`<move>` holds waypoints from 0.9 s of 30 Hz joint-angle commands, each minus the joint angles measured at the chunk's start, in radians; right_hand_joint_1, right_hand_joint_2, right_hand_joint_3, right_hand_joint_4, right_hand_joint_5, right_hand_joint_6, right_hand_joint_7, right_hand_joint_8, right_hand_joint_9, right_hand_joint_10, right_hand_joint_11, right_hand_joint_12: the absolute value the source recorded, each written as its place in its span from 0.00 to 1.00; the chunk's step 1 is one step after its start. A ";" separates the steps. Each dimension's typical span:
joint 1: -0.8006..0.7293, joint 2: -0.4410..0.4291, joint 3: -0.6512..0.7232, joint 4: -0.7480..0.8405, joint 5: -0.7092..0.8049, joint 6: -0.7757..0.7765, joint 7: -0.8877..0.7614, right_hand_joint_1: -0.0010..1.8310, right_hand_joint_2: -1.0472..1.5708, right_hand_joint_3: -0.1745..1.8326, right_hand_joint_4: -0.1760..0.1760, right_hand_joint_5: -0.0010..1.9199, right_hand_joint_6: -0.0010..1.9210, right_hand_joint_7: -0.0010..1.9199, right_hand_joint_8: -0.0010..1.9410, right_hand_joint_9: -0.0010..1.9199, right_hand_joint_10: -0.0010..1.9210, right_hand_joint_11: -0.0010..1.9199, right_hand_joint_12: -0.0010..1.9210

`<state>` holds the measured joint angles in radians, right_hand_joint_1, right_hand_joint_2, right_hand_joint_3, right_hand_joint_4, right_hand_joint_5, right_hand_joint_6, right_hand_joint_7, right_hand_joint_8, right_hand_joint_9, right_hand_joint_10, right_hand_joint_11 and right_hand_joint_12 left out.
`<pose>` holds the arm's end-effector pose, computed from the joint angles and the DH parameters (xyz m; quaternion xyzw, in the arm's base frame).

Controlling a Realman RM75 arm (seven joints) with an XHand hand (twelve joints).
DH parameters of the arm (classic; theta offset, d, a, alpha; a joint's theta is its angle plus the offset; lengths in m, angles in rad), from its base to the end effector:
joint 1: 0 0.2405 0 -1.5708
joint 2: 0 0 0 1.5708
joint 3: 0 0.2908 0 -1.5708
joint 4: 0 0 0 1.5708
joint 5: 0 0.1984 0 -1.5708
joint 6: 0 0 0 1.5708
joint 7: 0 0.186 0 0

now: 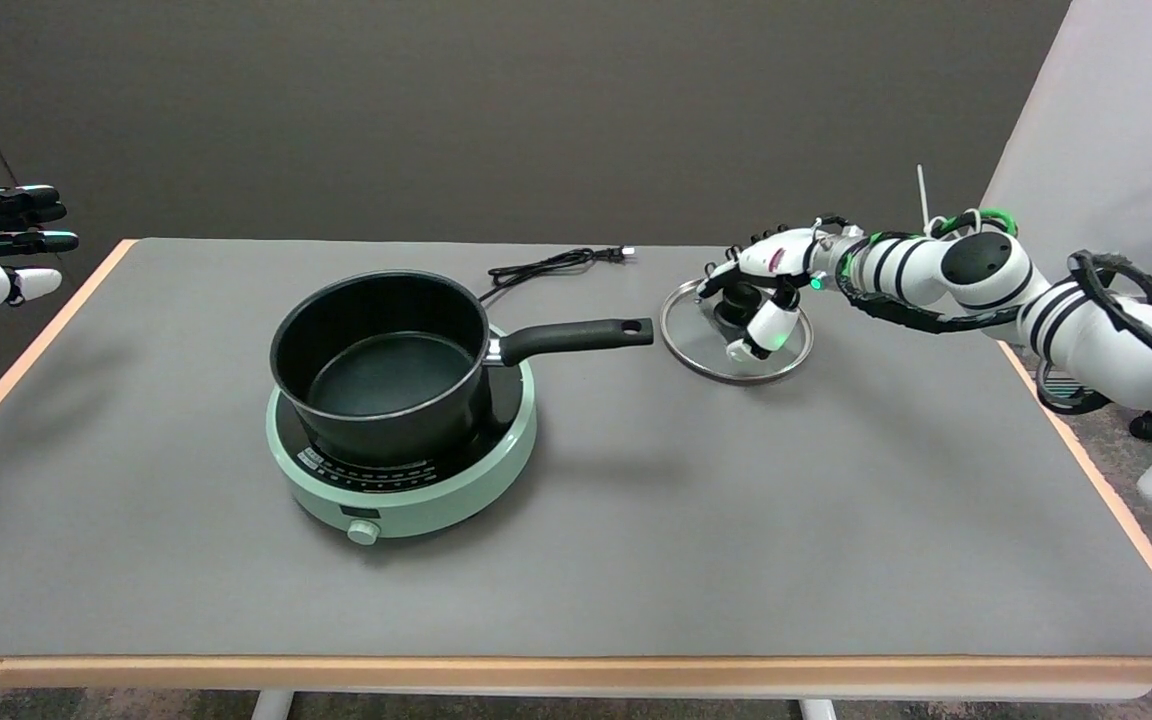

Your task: Place the pot lid onto the table.

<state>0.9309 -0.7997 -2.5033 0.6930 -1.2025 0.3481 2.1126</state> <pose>-0.2572 -0.5214 0.4604 0.7301 -0.1020 -0.2262 0.6367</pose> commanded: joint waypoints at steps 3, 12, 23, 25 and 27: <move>-0.003 0.027 0.090 0.057 -0.042 0.011 -0.042 0.31 0.53 0.54 0.95 0.13 0.08 0.11 0.06 0.14 0.10 0.15 0.30; -0.035 0.067 0.240 0.173 -0.111 0.057 -0.044 0.30 0.53 0.53 0.94 0.12 0.08 0.10 0.06 0.13 0.10 0.15 0.30; -0.258 0.107 0.599 0.547 -0.112 0.057 -0.044 0.28 0.53 0.53 0.93 0.12 0.08 0.12 0.06 0.14 0.11 0.16 0.31; -0.279 0.112 0.627 0.593 -0.124 0.044 -0.044 0.28 0.53 0.53 0.94 0.13 0.08 0.12 0.07 0.15 0.11 0.16 0.31; -0.321 0.117 0.668 0.654 -0.172 0.011 -0.044 0.28 0.54 0.54 0.95 0.14 0.08 0.13 0.07 0.16 0.11 0.16 0.31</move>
<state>0.8439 -0.7388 -2.1989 0.9404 -1.2852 0.3919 2.0753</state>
